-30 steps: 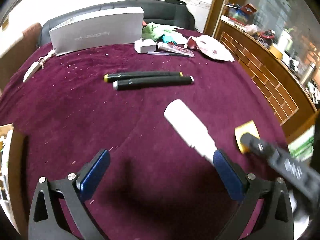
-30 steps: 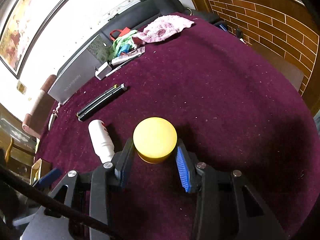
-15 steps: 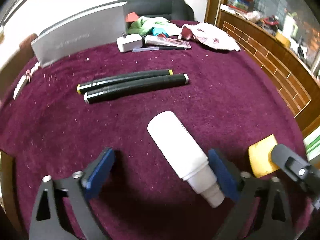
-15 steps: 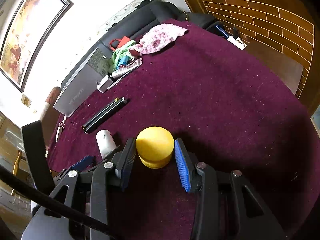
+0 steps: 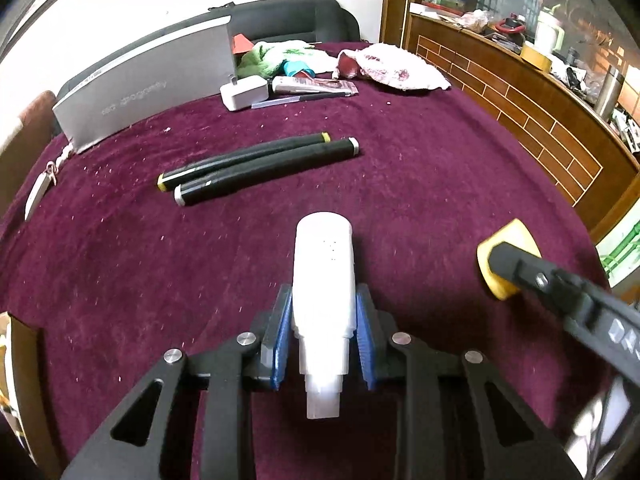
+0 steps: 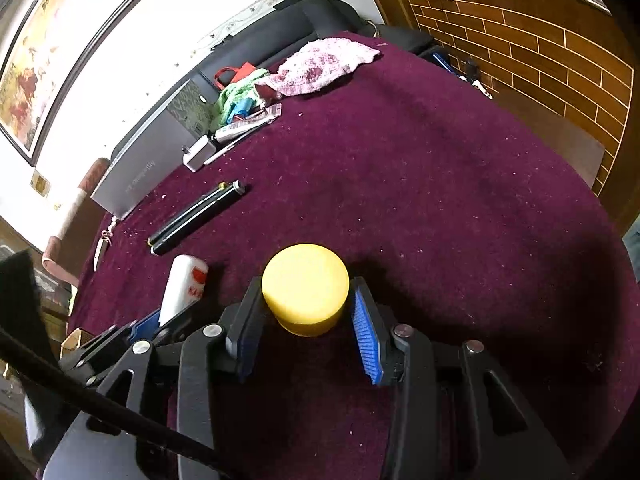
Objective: Organize objects
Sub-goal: 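Grasp the yellow jar with the right gripper while the left grasps the white spray bottle, then carry the spray bottle and yellow jar over the tray with both grippers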
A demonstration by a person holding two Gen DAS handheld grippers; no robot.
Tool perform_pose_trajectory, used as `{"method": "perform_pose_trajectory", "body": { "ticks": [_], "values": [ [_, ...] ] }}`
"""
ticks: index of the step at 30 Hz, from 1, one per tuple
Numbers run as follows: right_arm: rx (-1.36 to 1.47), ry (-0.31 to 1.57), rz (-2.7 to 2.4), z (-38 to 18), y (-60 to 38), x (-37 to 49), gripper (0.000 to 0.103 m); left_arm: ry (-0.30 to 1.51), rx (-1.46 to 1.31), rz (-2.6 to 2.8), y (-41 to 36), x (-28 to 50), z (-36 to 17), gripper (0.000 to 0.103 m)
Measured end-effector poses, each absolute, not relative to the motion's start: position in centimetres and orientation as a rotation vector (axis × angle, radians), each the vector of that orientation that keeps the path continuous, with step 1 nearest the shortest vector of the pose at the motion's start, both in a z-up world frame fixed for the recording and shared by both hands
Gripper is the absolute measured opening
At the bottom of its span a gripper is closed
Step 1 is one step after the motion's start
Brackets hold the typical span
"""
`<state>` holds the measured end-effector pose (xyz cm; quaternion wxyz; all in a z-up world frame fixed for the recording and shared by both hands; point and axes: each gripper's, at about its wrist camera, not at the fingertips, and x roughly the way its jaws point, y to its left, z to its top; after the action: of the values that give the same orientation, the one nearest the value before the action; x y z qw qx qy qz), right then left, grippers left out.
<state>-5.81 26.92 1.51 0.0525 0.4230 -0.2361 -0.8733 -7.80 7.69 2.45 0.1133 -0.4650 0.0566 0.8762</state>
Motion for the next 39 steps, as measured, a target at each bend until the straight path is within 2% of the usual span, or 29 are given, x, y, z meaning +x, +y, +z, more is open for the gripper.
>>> {"method": "perform_pose_trajectory", "body": {
  "ticks": [10,28,33,39],
  "values": [
    [1.244,-0.582,-2.736,1.6,25.8,-5.7,0.038,0.111,-1.345,2.587,5.0,-4.0,3.3,0.024],
    [1.257,-0.524,-2.718,1.9,24.5,-5.1,0.038,-0.019,-1.165,2.77,-5.5,5.3,9.1,0.025],
    [1.236,-0.495,-2.66,3.5,21.7,-2.4,0.038,-0.076,-1.154,2.796,-8.2,6.6,9.5,0.025],
    [1.153,-0.352,-2.585,7.4,15.9,0.8,0.038,-0.142,-1.137,2.833,-11.6,8.4,9.6,0.025]
  ]
}}
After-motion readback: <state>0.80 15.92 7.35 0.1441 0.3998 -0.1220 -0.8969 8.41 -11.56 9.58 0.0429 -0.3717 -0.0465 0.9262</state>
